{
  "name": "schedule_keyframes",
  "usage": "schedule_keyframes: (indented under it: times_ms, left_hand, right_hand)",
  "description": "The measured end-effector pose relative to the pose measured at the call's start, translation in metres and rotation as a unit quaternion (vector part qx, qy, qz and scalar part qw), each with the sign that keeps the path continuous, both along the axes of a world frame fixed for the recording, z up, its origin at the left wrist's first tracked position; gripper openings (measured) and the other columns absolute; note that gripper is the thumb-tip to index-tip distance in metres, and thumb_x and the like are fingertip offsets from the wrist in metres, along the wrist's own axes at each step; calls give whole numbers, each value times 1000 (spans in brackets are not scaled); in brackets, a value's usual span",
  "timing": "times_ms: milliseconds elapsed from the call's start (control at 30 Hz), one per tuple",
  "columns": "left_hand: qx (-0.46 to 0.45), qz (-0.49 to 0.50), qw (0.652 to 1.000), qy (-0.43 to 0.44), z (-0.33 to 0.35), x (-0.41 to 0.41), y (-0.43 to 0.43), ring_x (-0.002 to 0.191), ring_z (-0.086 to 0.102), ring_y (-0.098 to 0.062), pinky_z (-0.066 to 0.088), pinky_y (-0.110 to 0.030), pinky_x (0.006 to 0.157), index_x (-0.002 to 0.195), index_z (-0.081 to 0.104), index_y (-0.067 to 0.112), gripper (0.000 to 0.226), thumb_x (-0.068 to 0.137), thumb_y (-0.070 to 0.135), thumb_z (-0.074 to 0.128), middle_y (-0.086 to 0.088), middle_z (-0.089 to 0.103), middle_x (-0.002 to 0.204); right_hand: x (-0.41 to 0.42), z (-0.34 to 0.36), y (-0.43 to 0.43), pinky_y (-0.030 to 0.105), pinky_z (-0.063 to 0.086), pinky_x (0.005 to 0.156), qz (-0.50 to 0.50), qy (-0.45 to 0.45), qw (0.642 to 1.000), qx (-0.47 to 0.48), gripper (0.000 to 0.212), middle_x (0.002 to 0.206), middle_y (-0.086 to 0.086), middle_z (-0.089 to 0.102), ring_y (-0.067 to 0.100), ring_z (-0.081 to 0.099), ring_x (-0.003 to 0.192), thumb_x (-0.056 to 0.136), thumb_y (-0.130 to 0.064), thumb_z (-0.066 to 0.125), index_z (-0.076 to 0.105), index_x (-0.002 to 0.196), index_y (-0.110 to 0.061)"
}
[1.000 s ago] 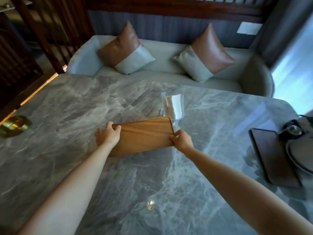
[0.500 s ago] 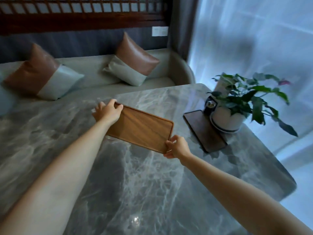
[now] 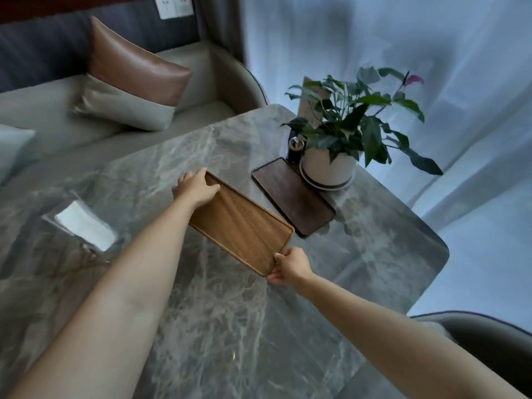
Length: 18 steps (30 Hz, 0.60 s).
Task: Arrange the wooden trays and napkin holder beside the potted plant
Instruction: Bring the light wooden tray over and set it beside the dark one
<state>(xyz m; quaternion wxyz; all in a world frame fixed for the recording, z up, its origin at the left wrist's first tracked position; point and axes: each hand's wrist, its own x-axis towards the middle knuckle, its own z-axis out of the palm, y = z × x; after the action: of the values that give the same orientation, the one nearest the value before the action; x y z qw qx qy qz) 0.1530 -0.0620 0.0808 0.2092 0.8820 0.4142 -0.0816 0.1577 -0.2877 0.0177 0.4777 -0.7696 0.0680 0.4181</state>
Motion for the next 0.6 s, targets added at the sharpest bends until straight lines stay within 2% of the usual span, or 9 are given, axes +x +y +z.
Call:
schedule_keyframes:
  times_ms: [100,300,433,600]
  left_hand:
    - [-3,-14,999,28,-21,18,-1,141,25,-35,25,-48,113,145,26,18,71,86,46,54,-15,27,153]
    - [-5,-41,997,69,-55,49,-1,141,25,-35,27,-48,114,145,27,12,82,81,51,60,-17,29,152]
    - [-8,-66,994,84,-72,65,-1,142,22,-33,25,-48,115,147,21,10,83,83,47,59,-17,25,154]
    - [-18,-86,992,93,-83,82,-3,144,18,-33,21,-48,115,148,19,10,81,86,44,57,-13,20,156]
  right_hand:
    - [6,-14,-1,36,57,52,-12,38,999,-4,26,60,16,58,25,60,48,95,-14,42,44,69,-8]
    - [14,-36,4,24,52,35,-22,89,995,-27,24,59,14,58,14,58,35,95,-15,40,46,75,-4]
    - [21,-44,6,26,52,43,-34,110,993,-30,30,60,13,56,20,58,47,96,-14,39,42,67,-6]
    - [30,-53,8,22,50,34,-35,117,991,-47,34,56,13,57,12,55,31,96,-15,40,47,65,-2]
